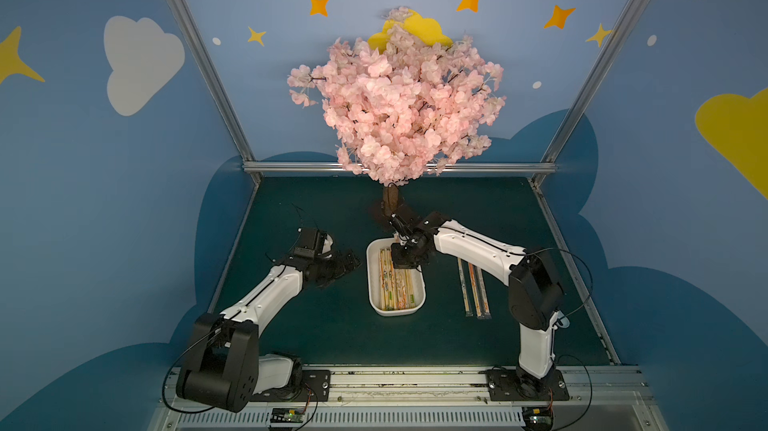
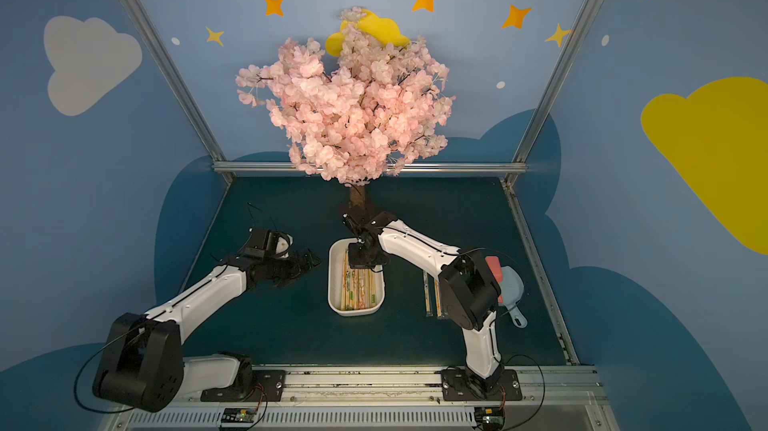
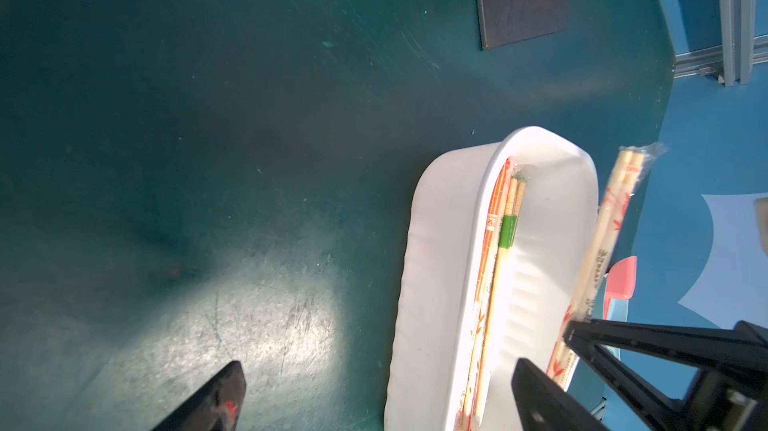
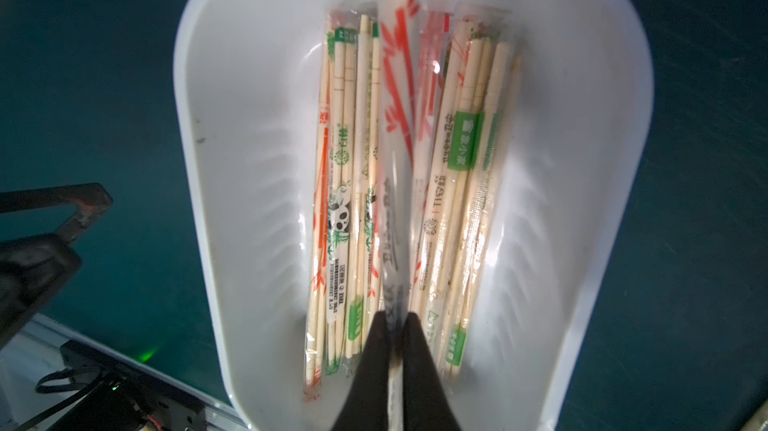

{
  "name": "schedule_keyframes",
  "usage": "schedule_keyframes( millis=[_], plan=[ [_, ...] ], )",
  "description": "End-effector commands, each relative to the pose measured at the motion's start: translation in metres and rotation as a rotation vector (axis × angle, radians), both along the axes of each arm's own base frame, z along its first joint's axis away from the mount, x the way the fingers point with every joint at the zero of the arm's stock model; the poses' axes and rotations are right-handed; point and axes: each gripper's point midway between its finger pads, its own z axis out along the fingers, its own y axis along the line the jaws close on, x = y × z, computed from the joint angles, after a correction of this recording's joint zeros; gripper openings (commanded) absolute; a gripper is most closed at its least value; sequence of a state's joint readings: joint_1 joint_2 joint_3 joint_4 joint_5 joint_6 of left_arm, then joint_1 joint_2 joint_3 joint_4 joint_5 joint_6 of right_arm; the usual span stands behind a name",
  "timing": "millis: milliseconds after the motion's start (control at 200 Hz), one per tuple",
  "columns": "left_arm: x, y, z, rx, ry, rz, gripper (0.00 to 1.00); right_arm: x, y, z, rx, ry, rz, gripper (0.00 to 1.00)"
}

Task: Take the paired disposable chopsticks out of the storage box
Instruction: Pick up the paired disposable chopsticks from the storage box.

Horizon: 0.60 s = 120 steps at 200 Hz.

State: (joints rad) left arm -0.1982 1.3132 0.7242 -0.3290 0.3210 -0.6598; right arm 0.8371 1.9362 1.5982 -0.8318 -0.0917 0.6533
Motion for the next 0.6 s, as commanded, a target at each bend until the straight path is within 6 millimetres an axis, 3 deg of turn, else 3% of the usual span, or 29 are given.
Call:
schedule_keyframes(
  millis=[0, 155, 310, 596],
  plan=[
    [-0.001, -0.001, 0.007, -0.009, -0.011, -0.014, 1.0, 0.001, 0.003, 0.025, 0.117, -0.004, -0.017, 0.06],
    [0.0, -0.002, 0.009, -0.014, -0.011, -0.023, 1.0, 0.006, -0.01, 0.037, 0.204, -0.002, -0.059, 0.06],
    [0.002, -0.004, 0.012, -0.024, -0.018, -0.027, 1.0, 0.009, -0.042, 0.04, 0.186, -0.028, -0.102, 0.06],
    [0.002, -0.015, 0.011, -0.043, -0.011, -0.055, 1.0, 0.003, -0.111, 0.015, 0.06, -0.027, -0.131, 0.06]
  ],
)
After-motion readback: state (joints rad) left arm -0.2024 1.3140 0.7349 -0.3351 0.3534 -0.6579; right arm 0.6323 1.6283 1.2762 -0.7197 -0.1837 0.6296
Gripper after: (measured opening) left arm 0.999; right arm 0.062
